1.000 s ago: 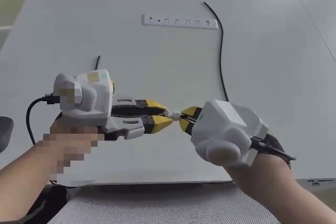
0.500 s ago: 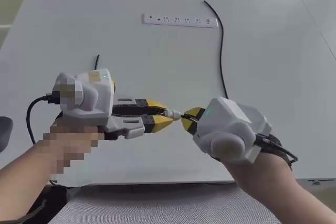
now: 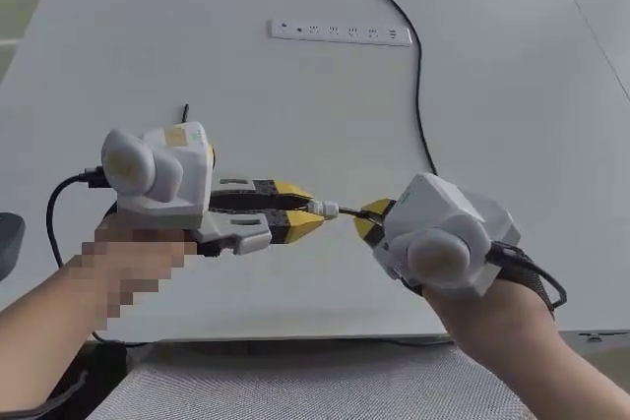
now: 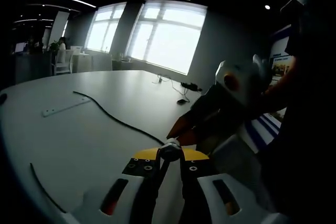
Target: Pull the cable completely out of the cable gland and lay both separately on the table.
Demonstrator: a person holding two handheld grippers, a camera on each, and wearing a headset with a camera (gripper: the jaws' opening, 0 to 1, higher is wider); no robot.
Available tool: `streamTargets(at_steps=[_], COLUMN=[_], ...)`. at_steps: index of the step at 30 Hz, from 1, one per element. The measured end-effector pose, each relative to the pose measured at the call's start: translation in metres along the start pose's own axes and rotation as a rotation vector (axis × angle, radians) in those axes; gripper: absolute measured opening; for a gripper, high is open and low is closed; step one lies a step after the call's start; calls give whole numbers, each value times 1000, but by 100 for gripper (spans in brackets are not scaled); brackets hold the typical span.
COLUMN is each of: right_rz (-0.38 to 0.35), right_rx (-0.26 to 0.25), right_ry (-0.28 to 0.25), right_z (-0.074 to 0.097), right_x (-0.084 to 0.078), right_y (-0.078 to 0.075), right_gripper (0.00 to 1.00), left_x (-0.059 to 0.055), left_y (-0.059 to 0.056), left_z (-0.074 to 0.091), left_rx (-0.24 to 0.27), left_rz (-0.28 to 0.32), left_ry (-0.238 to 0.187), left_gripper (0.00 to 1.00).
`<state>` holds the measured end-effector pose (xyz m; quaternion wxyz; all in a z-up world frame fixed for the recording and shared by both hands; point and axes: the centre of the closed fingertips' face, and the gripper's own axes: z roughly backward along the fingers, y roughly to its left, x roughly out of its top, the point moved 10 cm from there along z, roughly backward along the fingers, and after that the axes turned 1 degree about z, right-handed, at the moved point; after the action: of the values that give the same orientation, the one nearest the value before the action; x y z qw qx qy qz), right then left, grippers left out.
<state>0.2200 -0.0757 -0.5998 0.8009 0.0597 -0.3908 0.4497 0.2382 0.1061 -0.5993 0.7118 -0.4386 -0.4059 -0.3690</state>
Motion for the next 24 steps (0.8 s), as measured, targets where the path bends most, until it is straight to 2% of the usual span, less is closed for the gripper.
streamTargets(at_steps=[3,4,6,8,11,12,14,19,24], right_rz=[-67,-116,-138,-201,-259,-309,-364,-416,-411], right_rx=[-12,-10,-18,-17,-22,-19,-36,-31,-42], right_ry=[28,31,44,57,51,57,70,93,90], right_z=[-2,-3,-4,-5,-7,-8,-9,-11,-10], right_x=[-10,-13,-19,-25,-31,-35,-40,-49,-49], right_y=[-5,-7,-11,-12,-15,-13,-15,-14,-11], right_gripper=[0,0,0,0,0,0,0,0,0], left_x=[1,1,1,1,2,2,2,1,0], left_y=[-1,-1,-1,-2,-4,-4,-6,-8,-10], left_z=[1,1,1,1,0,-1,-2,-3,-4], left_rx=[0,-1,-2,-3,-4,-5,-5,-9,-10], left_rz=[2,6,7,7,4,3,-2,-11,-16], left_ry=[-8,-11,-15,-17,-22,-25,-25,-21,-21], left_gripper=[15,15,15,15,15,15,15,15,15])
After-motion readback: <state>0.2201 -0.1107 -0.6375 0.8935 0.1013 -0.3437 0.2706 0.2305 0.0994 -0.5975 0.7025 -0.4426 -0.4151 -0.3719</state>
